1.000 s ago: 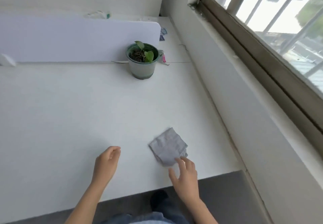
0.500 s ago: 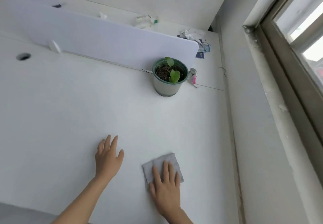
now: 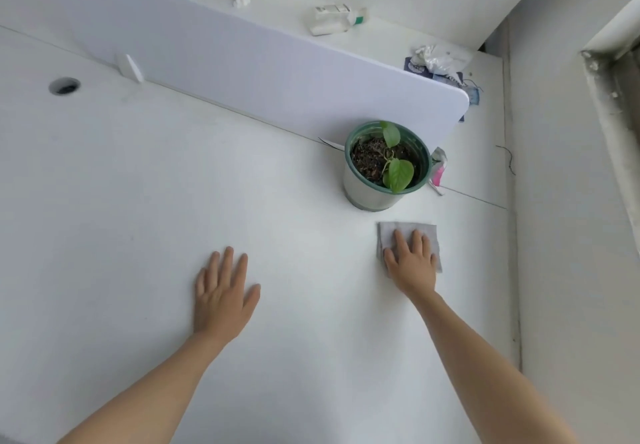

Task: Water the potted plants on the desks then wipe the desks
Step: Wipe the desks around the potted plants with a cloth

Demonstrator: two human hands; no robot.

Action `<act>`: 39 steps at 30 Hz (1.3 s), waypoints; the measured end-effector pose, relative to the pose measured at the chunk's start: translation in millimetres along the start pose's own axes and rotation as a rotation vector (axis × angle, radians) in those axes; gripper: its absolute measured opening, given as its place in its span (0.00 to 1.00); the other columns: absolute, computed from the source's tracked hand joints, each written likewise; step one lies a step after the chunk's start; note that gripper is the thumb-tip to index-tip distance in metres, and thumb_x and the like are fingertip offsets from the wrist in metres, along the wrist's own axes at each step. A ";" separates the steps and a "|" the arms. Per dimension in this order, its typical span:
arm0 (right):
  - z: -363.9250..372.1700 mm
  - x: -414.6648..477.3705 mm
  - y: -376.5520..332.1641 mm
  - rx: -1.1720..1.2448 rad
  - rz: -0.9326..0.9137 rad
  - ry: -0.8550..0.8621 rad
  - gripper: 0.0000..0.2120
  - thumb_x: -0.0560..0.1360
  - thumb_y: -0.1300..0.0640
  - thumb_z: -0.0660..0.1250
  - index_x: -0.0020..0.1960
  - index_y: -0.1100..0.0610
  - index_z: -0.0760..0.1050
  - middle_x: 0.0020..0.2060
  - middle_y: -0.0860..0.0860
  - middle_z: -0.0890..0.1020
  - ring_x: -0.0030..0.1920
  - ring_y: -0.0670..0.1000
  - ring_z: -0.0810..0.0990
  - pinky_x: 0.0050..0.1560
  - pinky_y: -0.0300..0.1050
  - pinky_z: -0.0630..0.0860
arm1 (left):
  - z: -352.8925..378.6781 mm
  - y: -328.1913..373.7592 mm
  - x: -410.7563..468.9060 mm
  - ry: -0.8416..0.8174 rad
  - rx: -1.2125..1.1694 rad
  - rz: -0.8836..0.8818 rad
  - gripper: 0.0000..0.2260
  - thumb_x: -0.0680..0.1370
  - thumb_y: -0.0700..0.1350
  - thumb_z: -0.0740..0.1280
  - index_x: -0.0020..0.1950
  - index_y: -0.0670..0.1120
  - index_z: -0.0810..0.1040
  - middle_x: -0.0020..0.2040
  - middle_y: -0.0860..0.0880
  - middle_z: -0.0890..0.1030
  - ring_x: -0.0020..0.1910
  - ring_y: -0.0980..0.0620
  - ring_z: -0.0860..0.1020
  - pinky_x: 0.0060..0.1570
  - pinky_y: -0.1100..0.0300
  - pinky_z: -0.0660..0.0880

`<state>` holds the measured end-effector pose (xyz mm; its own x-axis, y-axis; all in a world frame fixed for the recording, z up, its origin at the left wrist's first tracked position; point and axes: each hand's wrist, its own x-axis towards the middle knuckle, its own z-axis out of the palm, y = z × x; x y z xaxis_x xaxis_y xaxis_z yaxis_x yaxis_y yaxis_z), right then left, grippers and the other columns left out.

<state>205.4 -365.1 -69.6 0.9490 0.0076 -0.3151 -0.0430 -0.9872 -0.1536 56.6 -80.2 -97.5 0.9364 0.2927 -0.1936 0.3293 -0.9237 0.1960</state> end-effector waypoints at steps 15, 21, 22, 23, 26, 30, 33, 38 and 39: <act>32.5 -28.2 -88.2 -0.013 -0.553 -0.069 0.31 0.69 0.42 0.49 0.67 0.50 0.70 0.72 0.61 0.63 0.72 0.66 0.59 0.67 0.65 0.58 | 5.5 1.3 3.1 0.135 -0.006 0.005 0.30 0.67 0.59 0.56 0.64 0.44 0.68 0.65 0.38 0.75 0.66 0.41 0.62 0.59 0.47 0.58; 10.4 49.5 -139.0 0.018 -0.401 -0.126 0.32 0.70 0.40 0.54 0.73 0.45 0.56 0.76 0.58 0.44 0.76 0.58 0.40 0.73 0.53 0.42 | 9.6 0.4 4.5 0.179 -0.001 0.011 0.30 0.67 0.60 0.56 0.64 0.45 0.68 0.65 0.38 0.75 0.66 0.41 0.63 0.59 0.47 0.59; 10.5 54.5 -145.0 0.038 -0.358 -0.106 0.30 0.73 0.42 0.55 0.73 0.46 0.56 0.76 0.58 0.44 0.76 0.58 0.40 0.74 0.53 0.42 | 10.3 0.4 4.9 0.181 0.001 0.012 0.30 0.67 0.60 0.56 0.64 0.45 0.68 0.65 0.39 0.75 0.66 0.41 0.63 0.59 0.47 0.59; 14.0 55.7 -149.7 0.049 -0.335 -0.096 0.28 0.75 0.44 0.55 0.74 0.46 0.56 0.76 0.57 0.44 0.76 0.58 0.40 0.74 0.53 0.41 | 10.9 0.2 5.1 0.184 0.003 0.011 0.30 0.67 0.60 0.56 0.64 0.45 0.68 0.65 0.39 0.75 0.66 0.41 0.63 0.59 0.47 0.59; 26.5 35.5 -152.8 0.018 -0.472 -0.104 0.32 0.71 0.40 0.45 0.74 0.47 0.57 0.76 0.59 0.47 0.76 0.61 0.42 0.73 0.54 0.40 | 11.2 0.5 5.1 0.195 0.006 0.007 0.30 0.67 0.60 0.56 0.64 0.45 0.67 0.65 0.38 0.75 0.66 0.42 0.63 0.59 0.48 0.59; 49.3 -12.2 -111.3 -0.093 -0.856 -0.035 0.27 0.69 0.43 0.55 0.67 0.48 0.68 0.68 0.64 0.69 0.68 0.67 0.66 0.69 0.56 0.58 | 10.3 1.4 4.8 0.191 0.002 0.005 0.30 0.67 0.60 0.56 0.64 0.45 0.67 0.65 0.38 0.75 0.66 0.42 0.63 0.59 0.48 0.58; 38.5 -3.7 -47.6 -0.137 -0.852 0.015 0.26 0.69 0.45 0.57 0.66 0.48 0.65 0.67 0.63 0.71 0.66 0.67 0.69 0.67 0.59 0.65 | 9.1 1.2 4.7 0.182 -0.006 0.001 0.29 0.67 0.59 0.55 0.64 0.45 0.67 0.65 0.38 0.75 0.66 0.42 0.62 0.59 0.48 0.58; -1.8 22.3 25.2 0.147 0.186 0.198 0.31 0.74 0.42 0.46 0.74 0.54 0.58 0.74 0.63 0.56 0.74 0.63 0.52 0.73 0.54 0.51 | 10.0 1.4 5.1 0.171 -0.017 0.001 0.29 0.68 0.59 0.55 0.63 0.44 0.69 0.64 0.37 0.75 0.66 0.41 0.62 0.58 0.48 0.58; -0.3 19.5 24.4 0.175 0.313 0.233 0.29 0.75 0.44 0.48 0.73 0.54 0.59 0.73 0.64 0.56 0.74 0.63 0.52 0.72 0.54 0.50 | 10.5 1.3 5.0 0.173 -0.021 -0.001 0.29 0.68 0.59 0.55 0.63 0.44 0.69 0.64 0.37 0.75 0.65 0.41 0.62 0.58 0.48 0.58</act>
<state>222.9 -389.1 -79.3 0.9260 -0.3445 -0.1547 -0.3739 -0.8939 -0.2473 60.4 -82.5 -108.3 0.9425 0.3332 -0.0261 0.3308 -0.9187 0.2158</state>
